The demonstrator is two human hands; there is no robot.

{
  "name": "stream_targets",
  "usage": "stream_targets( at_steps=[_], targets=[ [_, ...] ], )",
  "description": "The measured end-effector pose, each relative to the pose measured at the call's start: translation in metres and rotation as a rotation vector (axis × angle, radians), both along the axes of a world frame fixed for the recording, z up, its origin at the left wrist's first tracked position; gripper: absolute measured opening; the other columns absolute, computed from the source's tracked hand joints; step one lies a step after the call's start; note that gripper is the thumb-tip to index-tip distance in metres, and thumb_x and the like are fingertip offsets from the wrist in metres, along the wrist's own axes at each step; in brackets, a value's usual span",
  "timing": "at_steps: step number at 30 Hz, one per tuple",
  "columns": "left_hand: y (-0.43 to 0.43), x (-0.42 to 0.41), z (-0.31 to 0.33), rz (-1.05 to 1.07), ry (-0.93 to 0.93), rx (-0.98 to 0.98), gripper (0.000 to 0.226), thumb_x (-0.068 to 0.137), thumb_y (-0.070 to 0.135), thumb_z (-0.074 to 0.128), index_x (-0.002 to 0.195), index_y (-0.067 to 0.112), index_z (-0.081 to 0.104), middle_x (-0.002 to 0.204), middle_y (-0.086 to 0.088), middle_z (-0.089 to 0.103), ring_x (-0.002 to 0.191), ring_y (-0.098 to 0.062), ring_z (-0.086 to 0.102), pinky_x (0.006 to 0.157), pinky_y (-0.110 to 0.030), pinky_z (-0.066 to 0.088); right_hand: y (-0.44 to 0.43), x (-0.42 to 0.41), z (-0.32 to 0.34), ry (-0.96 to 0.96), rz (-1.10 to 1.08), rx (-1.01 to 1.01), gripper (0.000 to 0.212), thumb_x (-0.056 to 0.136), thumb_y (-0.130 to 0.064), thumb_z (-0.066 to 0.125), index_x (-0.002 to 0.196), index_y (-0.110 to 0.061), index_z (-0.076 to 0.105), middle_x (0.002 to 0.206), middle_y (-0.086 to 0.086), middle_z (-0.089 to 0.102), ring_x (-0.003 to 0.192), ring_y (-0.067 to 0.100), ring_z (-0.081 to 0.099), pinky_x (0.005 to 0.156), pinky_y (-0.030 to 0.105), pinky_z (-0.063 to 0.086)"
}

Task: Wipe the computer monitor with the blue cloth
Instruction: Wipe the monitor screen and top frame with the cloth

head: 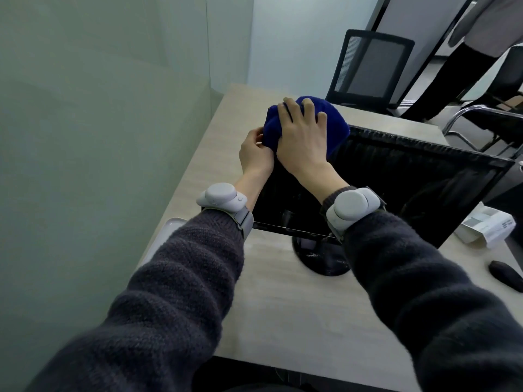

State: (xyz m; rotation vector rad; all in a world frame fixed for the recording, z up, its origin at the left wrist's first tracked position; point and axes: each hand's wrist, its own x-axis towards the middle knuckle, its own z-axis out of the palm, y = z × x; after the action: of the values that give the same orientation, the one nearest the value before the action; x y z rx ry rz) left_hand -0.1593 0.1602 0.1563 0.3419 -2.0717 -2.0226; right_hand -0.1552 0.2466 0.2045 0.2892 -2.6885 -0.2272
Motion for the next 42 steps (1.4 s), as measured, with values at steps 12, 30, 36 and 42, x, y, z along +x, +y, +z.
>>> stream_targets(
  at_steps=[12, 30, 36, 42],
  targets=[
    [0.001, 0.002, -0.003, 0.008, 0.012, 0.041, 0.038, 0.082, -0.005, 0.044, 0.115, 0.009, 0.059, 0.100, -0.006, 0.065, 0.092, -0.024, 0.063, 0.083, -0.033, 0.053, 0.002, -0.005, -0.003, 0.069, -0.030, -0.112, 0.037, 0.098, -0.034, 0.041, 0.130, -0.019, 0.050, 0.133, 0.004, 0.051, 0.122, 0.032, 0.039, 0.090, 0.048, 0.032],
    [0.004, -0.002, -0.007, 0.036, 0.020, -0.026, 0.043, 0.083, -0.007, 0.036, 0.114, 0.012, 0.059, 0.103, -0.006, 0.065, 0.097, -0.023, 0.062, 0.090, -0.036, 0.052, 0.039, 0.002, 0.000, 0.081, -0.053, -0.195, 0.034, 0.098, -0.029, 0.045, 0.130, -0.020, 0.055, 0.132, 0.001, 0.054, 0.122, 0.031, 0.038, 0.091, 0.046, 0.033],
    [0.003, -0.003, -0.012, 0.042, 0.020, -0.060, 0.044, 0.084, -0.007, 0.034, 0.116, 0.013, 0.057, 0.102, -0.003, 0.063, 0.092, -0.019, 0.060, 0.082, -0.027, 0.050, 0.025, 0.001, 0.003, 0.085, -0.042, -0.111, 0.032, 0.098, -0.025, 0.044, 0.124, -0.012, 0.057, 0.127, 0.007, 0.057, 0.118, 0.034, 0.041, 0.091, 0.047, 0.034],
    [0.007, -0.003, -0.010, 0.059, 0.028, -0.021, 0.044, 0.081, -0.008, 0.036, 0.114, 0.011, 0.059, 0.101, -0.004, 0.065, 0.096, -0.025, 0.063, 0.086, -0.034, 0.052, 0.013, -0.003, 0.002, 0.080, -0.018, -0.045, 0.031, 0.098, -0.023, 0.042, 0.125, -0.012, 0.055, 0.126, 0.007, 0.056, 0.120, 0.034, 0.040, 0.089, 0.047, 0.035]
  ],
)
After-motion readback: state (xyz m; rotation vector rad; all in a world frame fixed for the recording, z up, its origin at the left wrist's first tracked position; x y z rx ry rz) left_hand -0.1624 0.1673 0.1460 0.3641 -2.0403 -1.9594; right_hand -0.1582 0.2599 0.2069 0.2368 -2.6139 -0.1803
